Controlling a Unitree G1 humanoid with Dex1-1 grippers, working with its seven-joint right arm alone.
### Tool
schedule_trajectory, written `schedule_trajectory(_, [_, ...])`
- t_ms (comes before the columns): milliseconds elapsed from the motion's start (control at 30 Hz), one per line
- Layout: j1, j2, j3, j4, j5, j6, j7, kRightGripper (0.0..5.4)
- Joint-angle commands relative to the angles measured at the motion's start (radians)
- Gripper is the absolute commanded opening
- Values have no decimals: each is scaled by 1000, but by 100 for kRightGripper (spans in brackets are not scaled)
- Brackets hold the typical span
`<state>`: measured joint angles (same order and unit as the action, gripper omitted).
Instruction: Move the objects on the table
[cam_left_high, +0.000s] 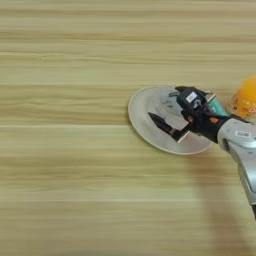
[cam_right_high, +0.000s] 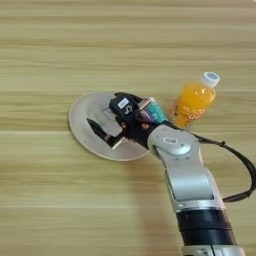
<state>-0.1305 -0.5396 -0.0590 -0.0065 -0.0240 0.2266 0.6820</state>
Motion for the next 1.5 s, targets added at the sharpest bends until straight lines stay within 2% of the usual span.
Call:
schedule_trajectory(33, [-51,-25,-10,-18,7,-36,-19,537])
schedule_trajectory(533, [-80,-26,5,48,6,-43,-18,537])
schedule_trajectory(800, [-84,-28,10,65,8,-49,-14,455])
schedule_trajectory(1500, [-84,-21,9,69,26,-63,0,174])
